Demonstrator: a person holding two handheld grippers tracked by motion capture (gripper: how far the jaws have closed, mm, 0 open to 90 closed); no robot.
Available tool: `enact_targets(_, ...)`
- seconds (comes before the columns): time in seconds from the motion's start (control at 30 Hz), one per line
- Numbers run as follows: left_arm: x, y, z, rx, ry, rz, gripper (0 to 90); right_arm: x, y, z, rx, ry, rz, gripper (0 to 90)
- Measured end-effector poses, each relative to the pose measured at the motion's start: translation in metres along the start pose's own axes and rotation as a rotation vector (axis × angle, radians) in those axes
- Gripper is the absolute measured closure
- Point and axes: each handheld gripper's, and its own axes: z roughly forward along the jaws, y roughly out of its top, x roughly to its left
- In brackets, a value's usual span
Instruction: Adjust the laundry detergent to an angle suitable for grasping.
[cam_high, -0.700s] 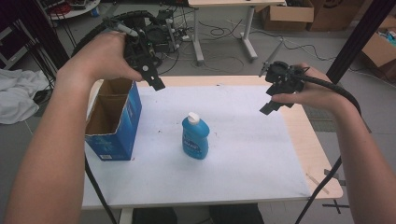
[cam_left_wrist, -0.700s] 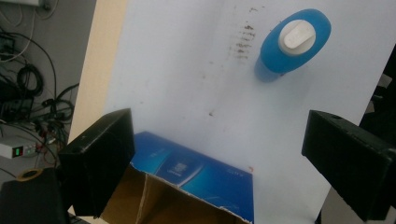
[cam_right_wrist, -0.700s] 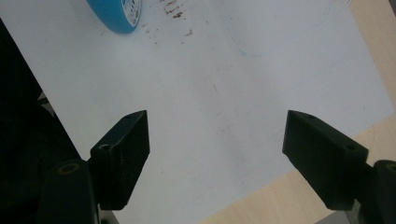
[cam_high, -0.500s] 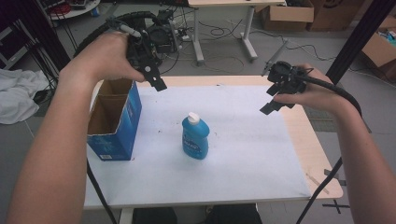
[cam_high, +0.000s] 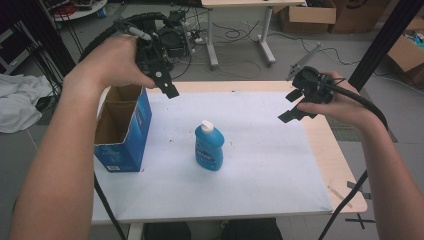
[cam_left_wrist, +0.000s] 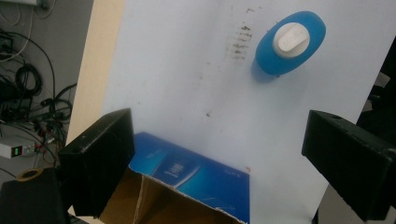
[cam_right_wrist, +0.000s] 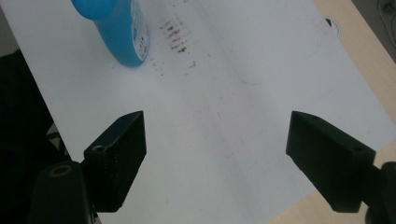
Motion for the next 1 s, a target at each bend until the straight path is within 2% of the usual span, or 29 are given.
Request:
enact_targets(0.03,0.000,0.000,0.000,0.000,0.000,0.000,10.4,0.000,0.000,0.000,0.000,0.000,0.000,20.0)
enact_targets(0.07,-0.001,-0.001,-0.001,0.003,0.000,0.000,10.3,0.004,0.001,0.001,-0.026,0.006,-0.005,20.1)
enact_targets(0.17,-0.002,-0.002,0.000,0.005,0.002,-0.002,10.3,0.009,0.001,0.005,-0.058,0.004,-0.007,20.1)
enact_targets(0.37,-0.004,-0.004,0.000,0.009,-0.002,-0.001,10.4,0.019,0.004,0.014,-0.090,0.003,-0.006,20.2)
enact_targets(0.47,-0.006,-0.005,0.000,0.008,-0.004,-0.002,10.4,0.028,0.008,0.022,-0.119,0.013,-0.017,20.5)
enact_targets(0.67,-0.008,-0.005,0.000,0.008,-0.007,0.000,10.4,0.039,0.014,0.037,-0.151,0.013,-0.006,21.5)
enact_targets(1.0,-0.011,-0.004,-0.001,0.006,-0.009,0.000,10.6,0.058,0.026,0.062,-0.164,0.016,0.014,22.2)
